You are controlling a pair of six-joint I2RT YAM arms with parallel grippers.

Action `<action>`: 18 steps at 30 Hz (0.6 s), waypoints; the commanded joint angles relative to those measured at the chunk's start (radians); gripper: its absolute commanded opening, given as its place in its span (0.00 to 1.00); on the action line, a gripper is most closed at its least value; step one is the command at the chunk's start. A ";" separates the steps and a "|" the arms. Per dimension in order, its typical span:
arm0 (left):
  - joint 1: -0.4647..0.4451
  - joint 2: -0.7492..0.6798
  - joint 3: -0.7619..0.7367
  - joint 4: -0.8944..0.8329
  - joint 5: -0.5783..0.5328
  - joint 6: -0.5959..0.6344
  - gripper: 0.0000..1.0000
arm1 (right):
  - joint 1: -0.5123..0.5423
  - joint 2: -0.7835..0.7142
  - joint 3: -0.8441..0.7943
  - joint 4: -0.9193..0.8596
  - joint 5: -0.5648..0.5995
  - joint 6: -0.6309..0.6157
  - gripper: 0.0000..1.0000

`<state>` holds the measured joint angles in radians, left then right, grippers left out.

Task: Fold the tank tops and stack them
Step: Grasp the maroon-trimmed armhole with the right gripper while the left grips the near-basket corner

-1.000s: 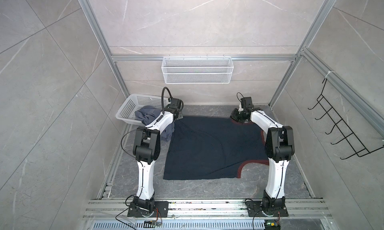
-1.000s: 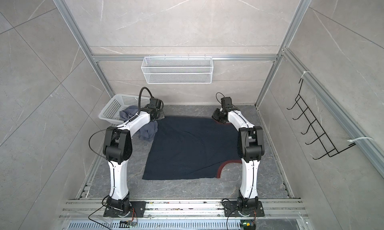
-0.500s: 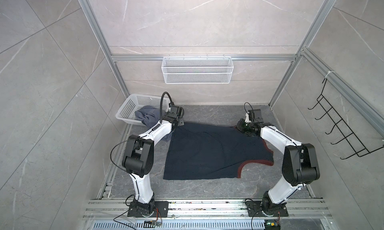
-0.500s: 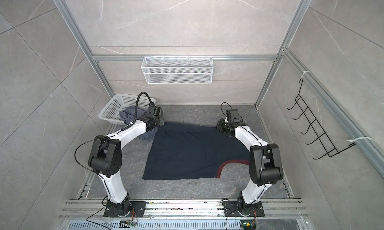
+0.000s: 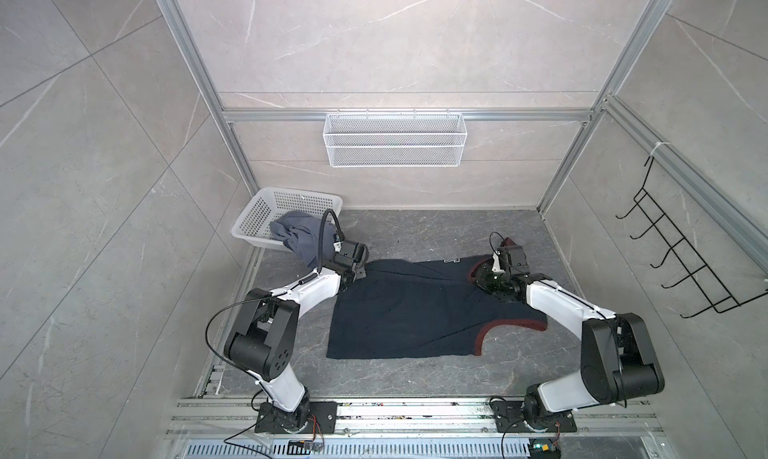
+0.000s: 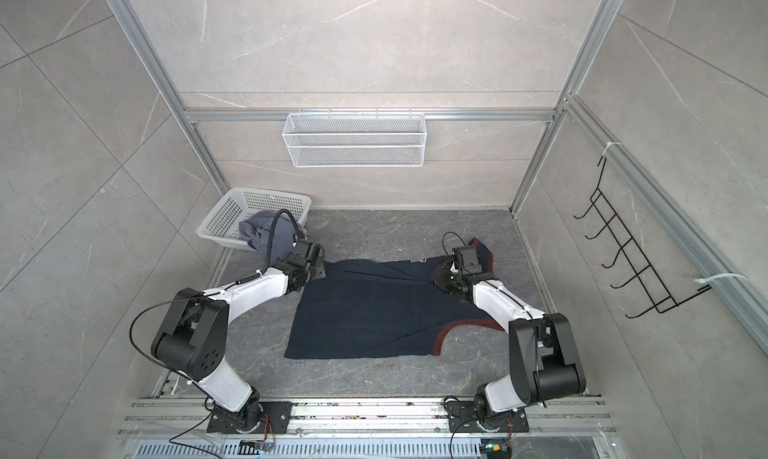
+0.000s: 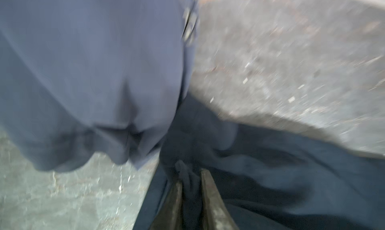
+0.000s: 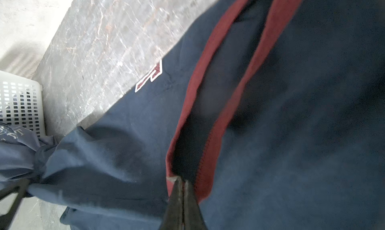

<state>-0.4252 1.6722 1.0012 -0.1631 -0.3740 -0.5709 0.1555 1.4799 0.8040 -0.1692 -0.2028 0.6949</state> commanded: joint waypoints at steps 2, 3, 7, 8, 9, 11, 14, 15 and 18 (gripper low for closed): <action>0.000 -0.040 -0.056 0.051 -0.049 -0.054 0.21 | 0.015 -0.027 -0.084 0.045 0.009 0.036 0.00; 0.000 -0.039 -0.067 0.053 -0.052 -0.061 0.22 | 0.018 -0.019 -0.093 0.052 0.003 0.036 0.00; 0.000 -0.025 -0.068 0.025 -0.057 -0.075 0.43 | 0.017 0.006 -0.069 0.016 0.005 0.020 0.26; 0.000 -0.033 -0.066 0.013 -0.052 -0.077 0.45 | 0.017 -0.012 -0.057 -0.008 0.025 0.012 0.35; -0.001 -0.048 -0.063 0.000 -0.053 -0.075 0.45 | 0.017 -0.033 -0.040 -0.036 0.051 0.002 0.41; -0.005 -0.104 -0.071 -0.027 -0.079 -0.088 0.47 | 0.016 -0.078 0.014 -0.122 0.145 -0.023 0.50; -0.013 -0.203 -0.096 -0.026 -0.087 -0.097 0.55 | -0.009 -0.091 0.091 -0.216 0.250 -0.044 0.53; -0.013 -0.221 -0.094 -0.026 -0.078 -0.094 0.57 | -0.026 -0.083 0.109 -0.229 0.263 -0.043 0.53; -0.015 -0.214 -0.044 -0.019 -0.011 -0.048 0.58 | -0.084 -0.037 0.148 -0.216 0.280 -0.016 0.53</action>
<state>-0.4343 1.4696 0.9119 -0.1932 -0.4141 -0.6460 0.1127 1.4193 0.9192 -0.3210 -0.0128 0.6796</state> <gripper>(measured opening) 0.575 0.533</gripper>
